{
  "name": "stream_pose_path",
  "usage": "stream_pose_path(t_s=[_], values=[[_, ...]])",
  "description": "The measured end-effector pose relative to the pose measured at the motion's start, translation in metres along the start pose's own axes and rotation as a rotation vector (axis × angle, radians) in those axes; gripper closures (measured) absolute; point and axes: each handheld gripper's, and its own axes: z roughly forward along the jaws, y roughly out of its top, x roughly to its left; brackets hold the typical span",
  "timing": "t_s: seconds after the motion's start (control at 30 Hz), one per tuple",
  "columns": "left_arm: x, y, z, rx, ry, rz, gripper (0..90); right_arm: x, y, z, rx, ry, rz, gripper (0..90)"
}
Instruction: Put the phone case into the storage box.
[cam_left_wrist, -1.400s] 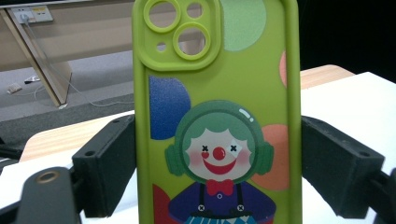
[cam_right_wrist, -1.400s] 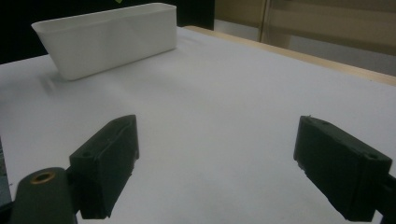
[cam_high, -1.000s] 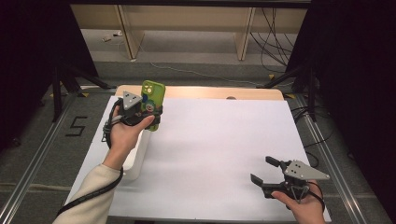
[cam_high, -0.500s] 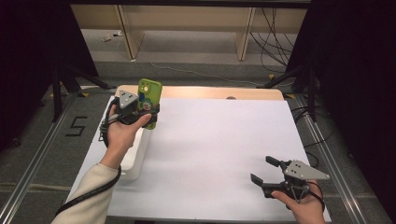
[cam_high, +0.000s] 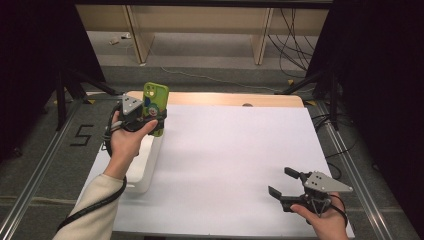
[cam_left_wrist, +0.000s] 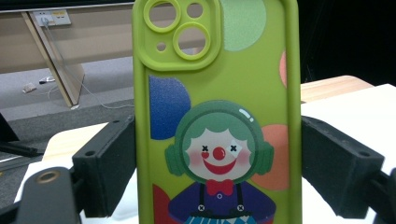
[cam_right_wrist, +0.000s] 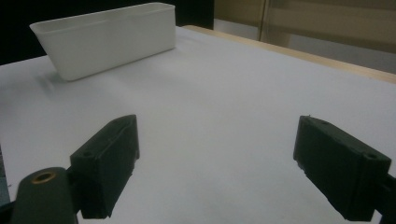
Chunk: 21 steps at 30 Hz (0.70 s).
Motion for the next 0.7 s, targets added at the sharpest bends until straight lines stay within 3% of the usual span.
stream_pose_path(t_s=[0.7], values=[[0.0102,-0.0018,0.0012,-0.003,0.012,-0.004,16.2,-0.0002,0.0000,-0.0002,-0.002,-0.001,0.004,15.6]])
